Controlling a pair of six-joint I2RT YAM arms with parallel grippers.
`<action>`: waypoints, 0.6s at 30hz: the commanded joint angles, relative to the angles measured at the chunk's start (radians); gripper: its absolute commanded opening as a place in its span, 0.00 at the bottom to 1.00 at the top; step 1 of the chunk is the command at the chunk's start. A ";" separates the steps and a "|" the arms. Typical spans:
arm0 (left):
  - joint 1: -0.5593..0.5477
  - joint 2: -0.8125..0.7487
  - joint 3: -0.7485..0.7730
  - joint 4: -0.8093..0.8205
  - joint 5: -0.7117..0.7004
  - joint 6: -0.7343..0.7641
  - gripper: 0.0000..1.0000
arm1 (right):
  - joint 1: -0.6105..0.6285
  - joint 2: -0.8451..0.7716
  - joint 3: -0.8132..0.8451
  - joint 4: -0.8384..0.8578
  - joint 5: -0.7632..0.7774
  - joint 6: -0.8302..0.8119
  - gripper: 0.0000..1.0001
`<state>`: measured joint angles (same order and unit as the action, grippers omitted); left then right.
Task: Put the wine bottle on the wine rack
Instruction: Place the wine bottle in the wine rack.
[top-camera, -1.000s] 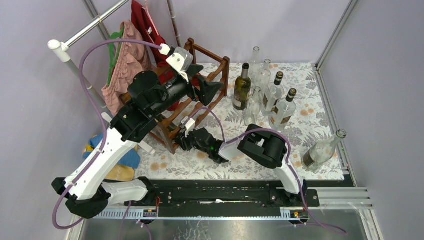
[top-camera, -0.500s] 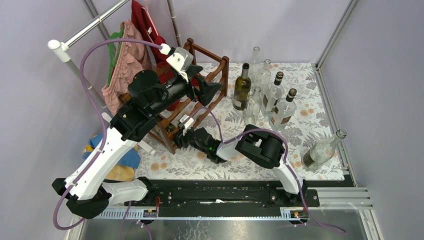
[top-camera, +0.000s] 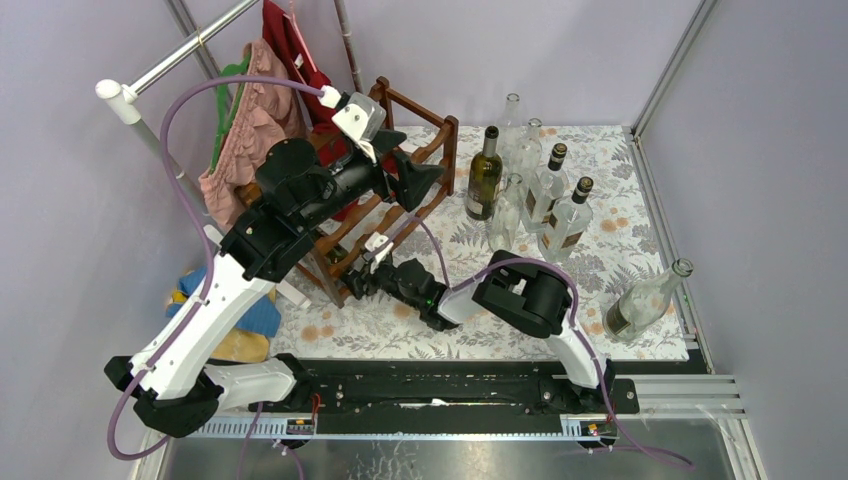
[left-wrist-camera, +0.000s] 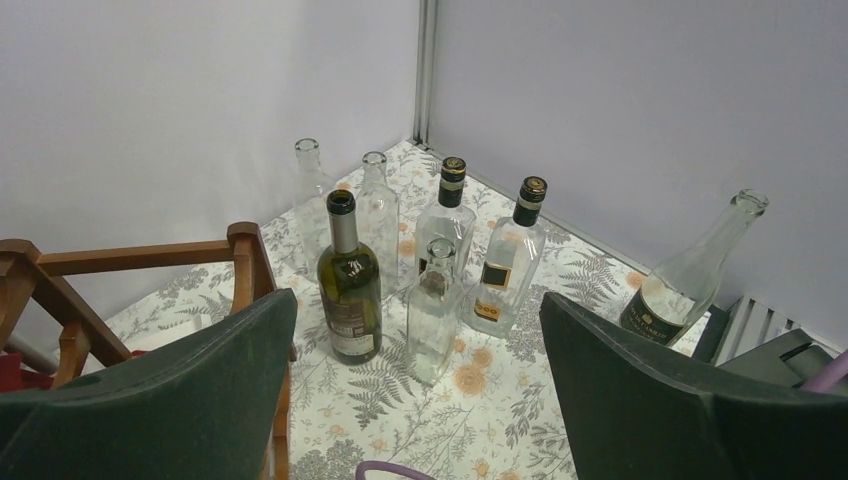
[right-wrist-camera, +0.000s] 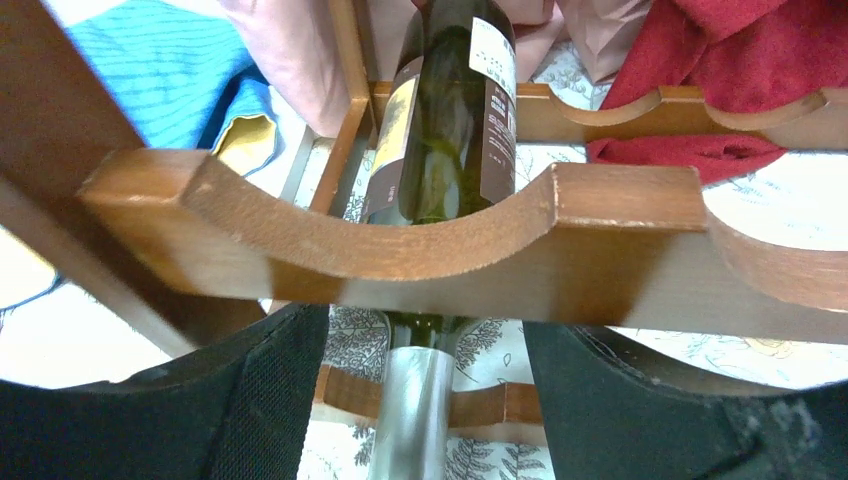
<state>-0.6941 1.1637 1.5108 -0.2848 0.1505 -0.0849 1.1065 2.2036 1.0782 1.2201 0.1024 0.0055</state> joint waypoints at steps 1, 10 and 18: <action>0.007 -0.007 0.026 0.034 0.019 -0.029 0.98 | 0.004 -0.115 -0.068 0.173 -0.035 -0.085 0.77; 0.007 -0.032 -0.026 0.081 0.028 -0.077 0.98 | 0.004 -0.238 -0.248 0.189 -0.146 -0.128 0.77; 0.008 -0.066 -0.086 0.116 -0.003 -0.127 0.99 | 0.004 -0.416 -0.409 0.095 -0.334 -0.192 0.89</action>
<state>-0.6930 1.1294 1.4570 -0.2569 0.1604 -0.1684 1.1061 1.9152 0.7189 1.3106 -0.1009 -0.1307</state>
